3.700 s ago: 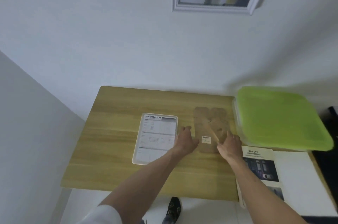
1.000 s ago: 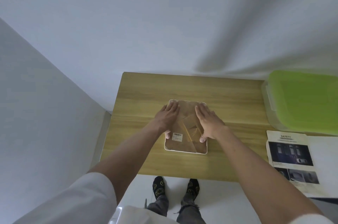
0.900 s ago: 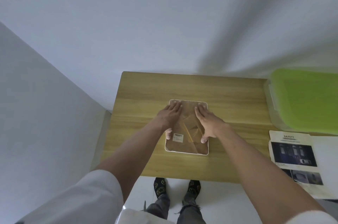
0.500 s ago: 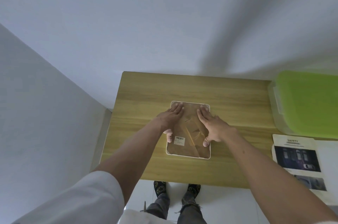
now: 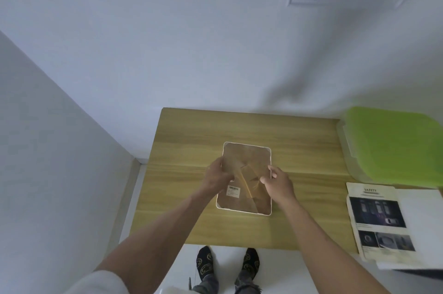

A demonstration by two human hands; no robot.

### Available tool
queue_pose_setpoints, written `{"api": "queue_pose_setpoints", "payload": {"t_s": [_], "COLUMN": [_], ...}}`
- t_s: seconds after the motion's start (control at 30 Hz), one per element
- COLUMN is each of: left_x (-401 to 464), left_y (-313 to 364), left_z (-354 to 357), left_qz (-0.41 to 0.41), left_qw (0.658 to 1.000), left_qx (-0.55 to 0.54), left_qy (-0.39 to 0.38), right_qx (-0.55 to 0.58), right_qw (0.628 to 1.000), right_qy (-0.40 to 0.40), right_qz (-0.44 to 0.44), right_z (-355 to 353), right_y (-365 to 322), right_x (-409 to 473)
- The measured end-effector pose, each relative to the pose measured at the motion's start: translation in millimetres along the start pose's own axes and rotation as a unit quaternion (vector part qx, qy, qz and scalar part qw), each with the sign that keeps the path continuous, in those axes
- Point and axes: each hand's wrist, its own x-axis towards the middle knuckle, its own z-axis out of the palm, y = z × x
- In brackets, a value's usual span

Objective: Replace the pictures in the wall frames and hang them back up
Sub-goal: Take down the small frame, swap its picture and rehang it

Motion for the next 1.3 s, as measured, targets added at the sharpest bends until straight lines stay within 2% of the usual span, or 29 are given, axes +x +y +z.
{"api": "queue_pose_setpoints", "payload": {"t_s": [0.1, 0.17, 0.3, 0.53, 0.63, 0.77, 0.93, 1.03, 1.3], "left_x": [0.0, 0.3, -4.0, -20.0, -37.2, -59.2, -98.2, -119.0, -149.3], "left_y": [7.9, 11.2, 31.1, 85.4, 118.5, 158.0, 210.4, 233.4, 285.4], "left_z": [0.2, -0.1, -1.0, 4.9, 16.7, 48.3, 114.8, 159.5, 248.6], "left_qz": [-0.033, -0.037, -0.018, 0.077, 0.120, 0.178, 0.245, 0.296, 0.346], "left_qw": [0.992, 0.987, 0.990, 0.987, 0.979, 0.973, 0.966, 0.953, 0.935], "left_qx": [-0.119, -0.149, -0.141, -0.119, -0.145, -0.136, -0.083, -0.043, -0.069], "left_qy": [0.040, 0.046, 0.007, -0.079, -0.077, -0.059, 0.016, 0.045, 0.016], "right_qx": [0.081, 0.079, 0.093, 0.105, 0.116, 0.109, 0.145, 0.158, 0.214], "right_qw": [0.995, 0.992, 0.987, 0.980, 0.976, 0.968, 0.959, 0.950, 0.926], "right_qy": [0.058, 0.091, 0.131, 0.168, 0.177, 0.197, 0.139, 0.138, 0.181], "right_qz": [0.024, 0.026, 0.013, -0.024, -0.046, -0.107, -0.198, -0.232, -0.253], "right_z": [-5.7, -13.5, -36.9, -93.4, -124.5, -169.5, -233.7, -270.5, -380.2], "right_y": [-6.1, -7.2, -7.6, -16.8, -19.6, -28.6, -37.3, -36.6, -0.5], "right_x": [-11.3, -16.1, -19.0, -30.9, -33.8, -43.7, -63.9, -70.2, -69.7]}}
